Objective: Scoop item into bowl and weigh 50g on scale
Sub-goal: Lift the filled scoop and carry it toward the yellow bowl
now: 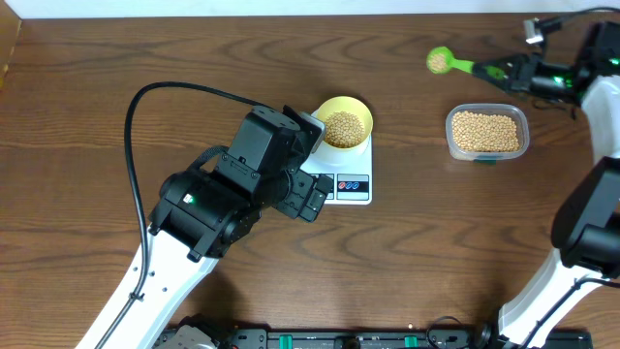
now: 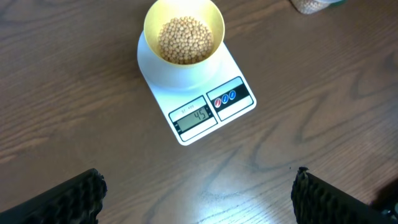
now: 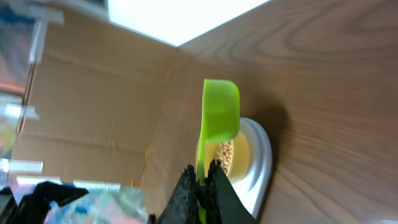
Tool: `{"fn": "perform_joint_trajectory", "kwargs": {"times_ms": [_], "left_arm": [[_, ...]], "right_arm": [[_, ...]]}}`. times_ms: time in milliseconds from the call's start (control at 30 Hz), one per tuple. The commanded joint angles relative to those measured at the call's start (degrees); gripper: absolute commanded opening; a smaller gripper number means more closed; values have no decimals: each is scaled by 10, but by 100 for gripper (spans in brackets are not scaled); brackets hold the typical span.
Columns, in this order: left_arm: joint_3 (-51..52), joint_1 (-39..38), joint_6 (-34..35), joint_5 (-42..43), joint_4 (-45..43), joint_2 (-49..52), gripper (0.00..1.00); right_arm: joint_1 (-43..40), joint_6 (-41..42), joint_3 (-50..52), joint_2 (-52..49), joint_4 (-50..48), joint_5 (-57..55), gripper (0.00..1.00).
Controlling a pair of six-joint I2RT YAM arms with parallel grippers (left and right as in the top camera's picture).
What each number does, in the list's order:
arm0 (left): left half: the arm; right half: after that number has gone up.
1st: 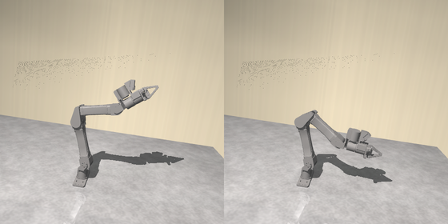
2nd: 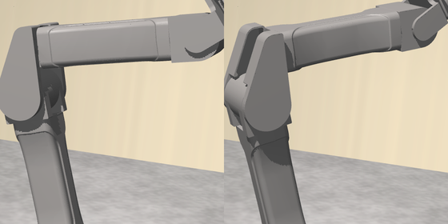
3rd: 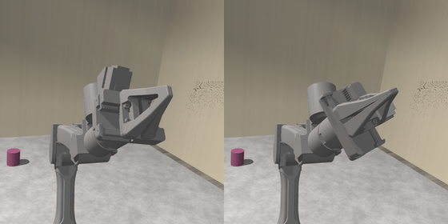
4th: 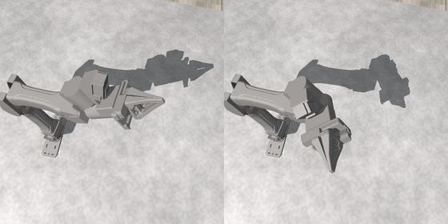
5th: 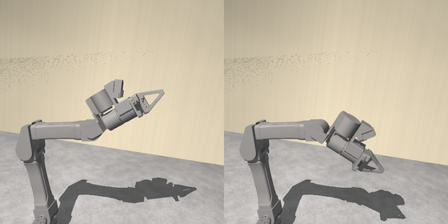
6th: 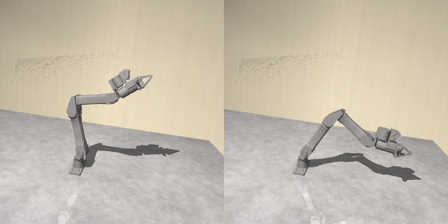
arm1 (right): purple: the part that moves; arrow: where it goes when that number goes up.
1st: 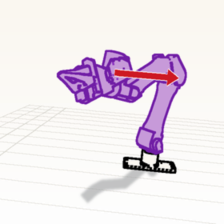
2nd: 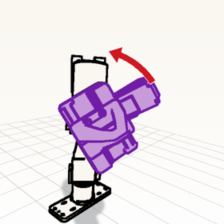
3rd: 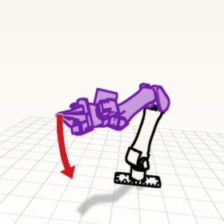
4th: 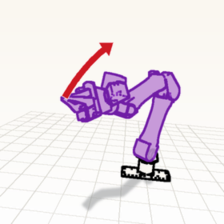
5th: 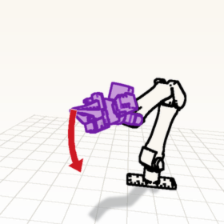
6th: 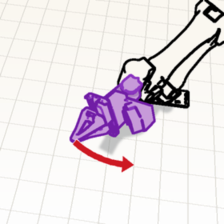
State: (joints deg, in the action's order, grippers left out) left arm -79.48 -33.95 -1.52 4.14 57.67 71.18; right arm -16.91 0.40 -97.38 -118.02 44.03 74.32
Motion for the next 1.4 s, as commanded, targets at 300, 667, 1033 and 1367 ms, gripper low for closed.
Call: {"fn": "perform_joint_trajectory", "kwargs": {"times_ms": [300, 667, 1033, 1367], "left_arm": [[-13, 1, -4, -7, 2, 0, 98], [-13, 1, -4, -7, 2, 0, 98], [-13, 1, -3, -7, 2, 0, 98], [-13, 1, -4, -7, 2, 0, 98]], "right_arm": [[96, 174, 1, 7, -148, 39, 1], [140, 174, 1, 7, -147, 13, 1], [193, 156, 1, 7, -146, -61, 1], [209, 125, 1, 7, -119, -105, 1]]}}
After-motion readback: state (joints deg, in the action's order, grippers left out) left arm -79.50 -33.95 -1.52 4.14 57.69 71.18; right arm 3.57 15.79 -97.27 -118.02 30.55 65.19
